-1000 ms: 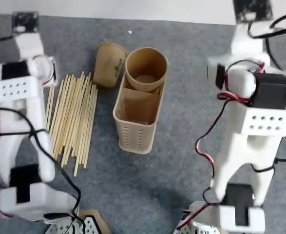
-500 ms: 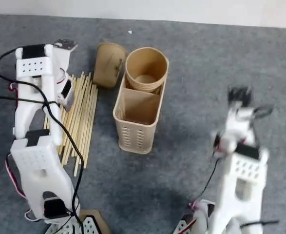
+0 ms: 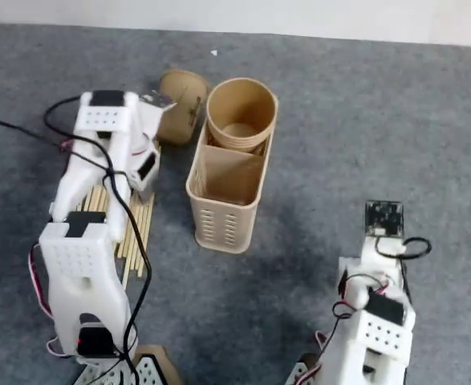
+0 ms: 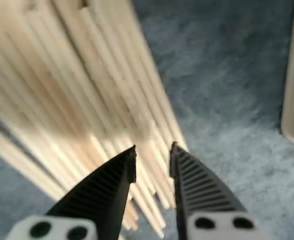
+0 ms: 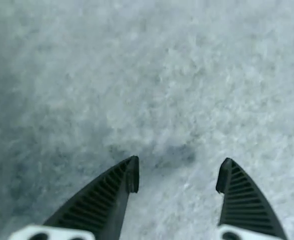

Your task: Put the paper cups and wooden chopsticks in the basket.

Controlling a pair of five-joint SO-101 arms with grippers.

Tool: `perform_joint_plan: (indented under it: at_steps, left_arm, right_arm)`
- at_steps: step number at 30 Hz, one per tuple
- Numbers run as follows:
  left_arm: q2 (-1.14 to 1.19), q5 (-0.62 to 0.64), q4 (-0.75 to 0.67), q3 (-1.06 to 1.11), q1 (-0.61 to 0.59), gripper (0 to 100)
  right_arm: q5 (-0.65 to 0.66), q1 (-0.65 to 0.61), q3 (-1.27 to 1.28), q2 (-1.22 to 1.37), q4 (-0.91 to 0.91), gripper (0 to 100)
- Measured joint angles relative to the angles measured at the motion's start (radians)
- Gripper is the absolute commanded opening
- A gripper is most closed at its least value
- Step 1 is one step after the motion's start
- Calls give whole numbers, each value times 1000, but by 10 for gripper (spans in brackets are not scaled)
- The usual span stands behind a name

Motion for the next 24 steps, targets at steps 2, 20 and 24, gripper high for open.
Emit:
perform_joint_plan:
  at_steps: [2, 20, 24]
  left_arm:
    - [0, 18, -75, 48, -2, 157]
    - [-44, 81, -356, 288, 9, 155]
    - [-81, 123, -381, 311, 0, 147]
  right_arm:
    - [0, 17, 58, -38, -40, 260]
    - [0, 20, 124, -164, -68, 260]
    - [0, 20, 124, -164, -68, 260]
